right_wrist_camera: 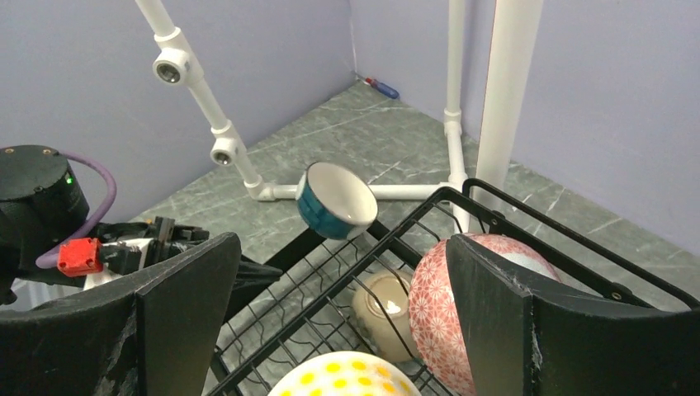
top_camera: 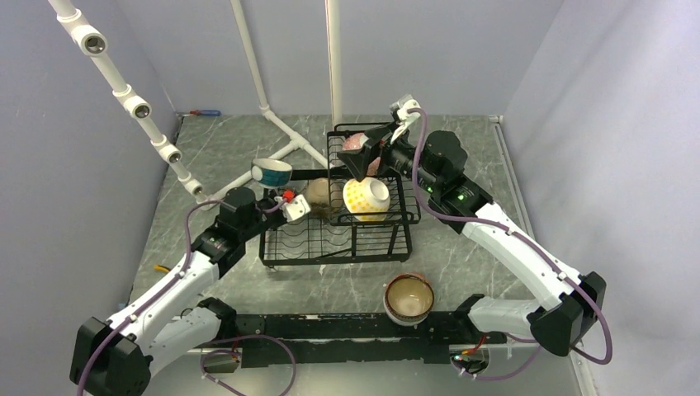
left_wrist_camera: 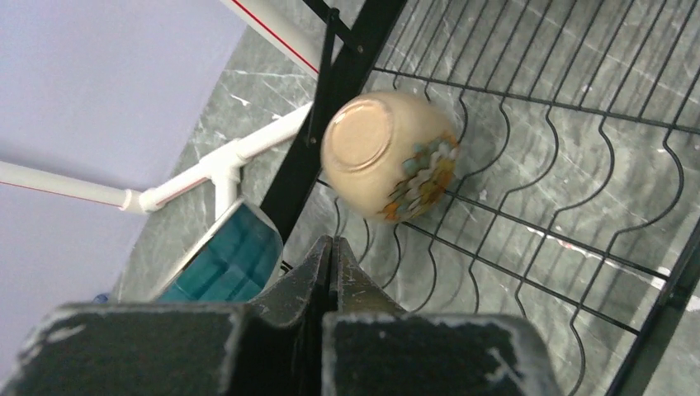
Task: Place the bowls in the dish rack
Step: Place the bowl in the dish rack.
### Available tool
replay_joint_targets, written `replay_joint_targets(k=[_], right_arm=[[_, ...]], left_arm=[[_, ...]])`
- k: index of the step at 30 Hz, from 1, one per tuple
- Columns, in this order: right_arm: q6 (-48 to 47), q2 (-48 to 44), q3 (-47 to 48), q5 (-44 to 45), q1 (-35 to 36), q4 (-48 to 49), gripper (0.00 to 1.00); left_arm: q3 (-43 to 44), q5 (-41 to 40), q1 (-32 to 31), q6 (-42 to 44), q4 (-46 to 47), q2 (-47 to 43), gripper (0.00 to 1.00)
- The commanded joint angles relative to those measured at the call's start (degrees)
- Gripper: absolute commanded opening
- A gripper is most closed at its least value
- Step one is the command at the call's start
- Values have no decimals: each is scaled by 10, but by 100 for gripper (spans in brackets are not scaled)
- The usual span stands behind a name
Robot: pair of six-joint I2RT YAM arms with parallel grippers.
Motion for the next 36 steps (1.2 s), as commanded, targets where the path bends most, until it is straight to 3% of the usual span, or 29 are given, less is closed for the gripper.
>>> replay_joint_targets(k=[1,6,9,12,15,21,30,36], right_arm=[[-11,-22,-4,8,-3,7,100],[-10,-18,-4,5,-4,7,100],[-8,-13,-4,2,-4,8,100],[-7,-10,-2,0,-5,6,100],[-7,-9,0,-1,-5,-1,100],[-9,-13,-4,4,-6,-9,100],[-11,-17,-9,7,-8,-15,100],[-8,-12,-10,3,-10,-13,100]], left_arm=[[16,4,1,6,73,-6,3],[31,-32,2,-55,71,-11,5],[50,-95,2,-125,73,-4,30],[91,-160,1,-204,31,17,43],[134,-118,2,-218,-60,45,52],[141,53,3,-113,-140,74,60],[34,244,2,239,-200,-12,75],[81,301,1,440,-326,57,60]])
